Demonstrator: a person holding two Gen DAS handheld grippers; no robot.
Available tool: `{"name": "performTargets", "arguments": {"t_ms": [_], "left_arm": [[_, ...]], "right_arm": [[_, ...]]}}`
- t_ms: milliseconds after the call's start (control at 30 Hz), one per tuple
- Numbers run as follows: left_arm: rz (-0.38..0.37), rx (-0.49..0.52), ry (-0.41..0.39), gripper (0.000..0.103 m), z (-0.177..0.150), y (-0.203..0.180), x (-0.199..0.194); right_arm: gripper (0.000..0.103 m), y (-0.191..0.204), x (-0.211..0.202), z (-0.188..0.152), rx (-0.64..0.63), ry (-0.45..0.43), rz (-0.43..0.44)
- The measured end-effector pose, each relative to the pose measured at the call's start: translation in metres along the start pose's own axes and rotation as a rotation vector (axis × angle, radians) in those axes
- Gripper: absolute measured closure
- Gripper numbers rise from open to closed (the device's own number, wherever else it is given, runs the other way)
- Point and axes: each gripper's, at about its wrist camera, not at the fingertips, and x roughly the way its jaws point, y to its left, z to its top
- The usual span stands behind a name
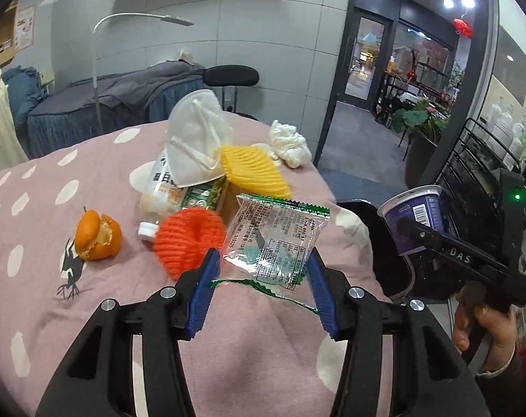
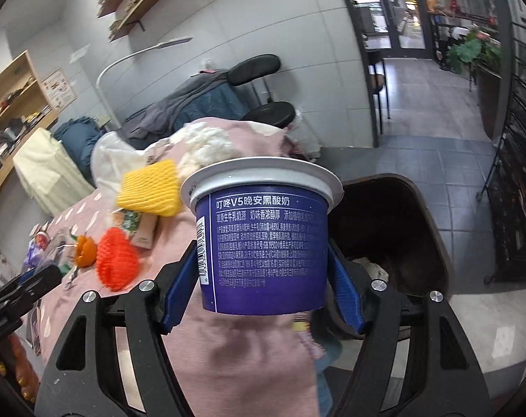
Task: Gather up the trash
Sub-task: 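Carry the yogurt cup to the bin with the right gripper while the left gripper grasps the clear snack wrapper, then release the yogurt cup into the bin with the right gripper while the left gripper drops the wrapper in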
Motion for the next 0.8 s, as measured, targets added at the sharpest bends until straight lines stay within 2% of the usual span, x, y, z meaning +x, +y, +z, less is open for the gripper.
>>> {"name": "performTargets", "arguments": {"t_ms": [233,367,533,800], "left_arm": [[-0.124,0.097,0.046,0.053,0.006,-0.047,0.034],[-0.170,0.147,0.083,0.053,0.007,-0.076,0.055],[-0.201,0.194,0.120,0.053,0.007,-0.106,0.076],[-0.215,0.235,0.175,0.053,0.004,-0.130,0.098]], "right_arm": [[0.033,-0.061,0.026,-0.007,0.094,0.046,-0.119],[0.033,-0.099,0.063,-0.016,0.152,0.123,-0.169],[0.033,-0.136,0.119,-0.034,0.198,0.240,-0.220],[0.032,-0.167,0.176,-0.053,0.216,0.330,-0.279]]}}
